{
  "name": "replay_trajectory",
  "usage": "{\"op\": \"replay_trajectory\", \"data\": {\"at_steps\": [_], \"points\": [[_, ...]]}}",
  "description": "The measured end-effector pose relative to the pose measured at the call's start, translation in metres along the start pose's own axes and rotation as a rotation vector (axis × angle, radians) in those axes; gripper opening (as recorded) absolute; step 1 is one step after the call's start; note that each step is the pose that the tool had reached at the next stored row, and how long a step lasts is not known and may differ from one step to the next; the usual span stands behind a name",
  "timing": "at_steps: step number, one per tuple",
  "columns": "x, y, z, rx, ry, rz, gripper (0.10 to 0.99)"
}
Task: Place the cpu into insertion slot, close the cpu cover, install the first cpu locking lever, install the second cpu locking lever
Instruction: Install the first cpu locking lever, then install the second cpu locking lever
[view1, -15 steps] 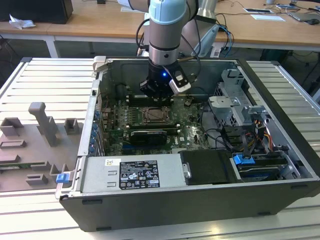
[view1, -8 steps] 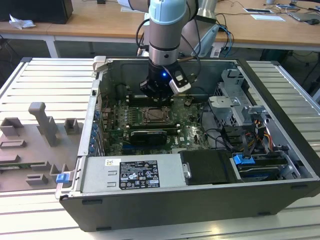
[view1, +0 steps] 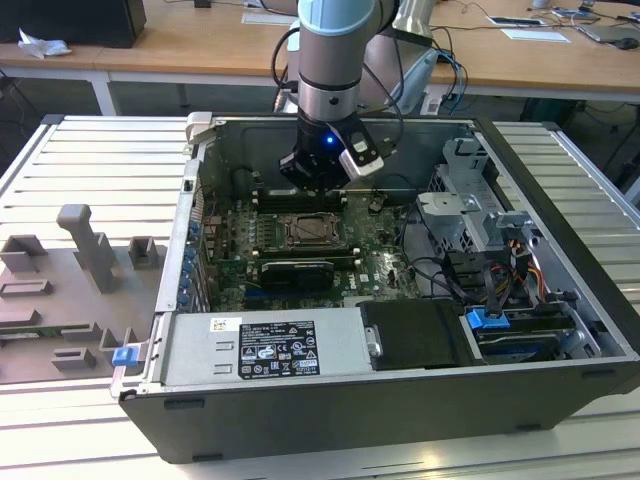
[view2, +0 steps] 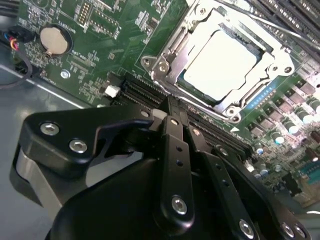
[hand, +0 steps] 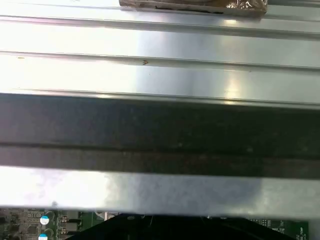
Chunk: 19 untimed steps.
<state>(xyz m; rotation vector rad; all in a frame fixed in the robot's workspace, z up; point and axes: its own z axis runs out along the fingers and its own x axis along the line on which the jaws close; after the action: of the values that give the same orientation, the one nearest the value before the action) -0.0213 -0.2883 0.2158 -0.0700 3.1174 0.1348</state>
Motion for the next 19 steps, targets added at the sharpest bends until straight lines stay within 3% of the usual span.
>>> {"op": "replay_trajectory", "data": {"at_steps": [19], "points": [[0.0003, -0.0065, -0.0005, 0.000, -0.0001, 0.000, 0.106]]}}
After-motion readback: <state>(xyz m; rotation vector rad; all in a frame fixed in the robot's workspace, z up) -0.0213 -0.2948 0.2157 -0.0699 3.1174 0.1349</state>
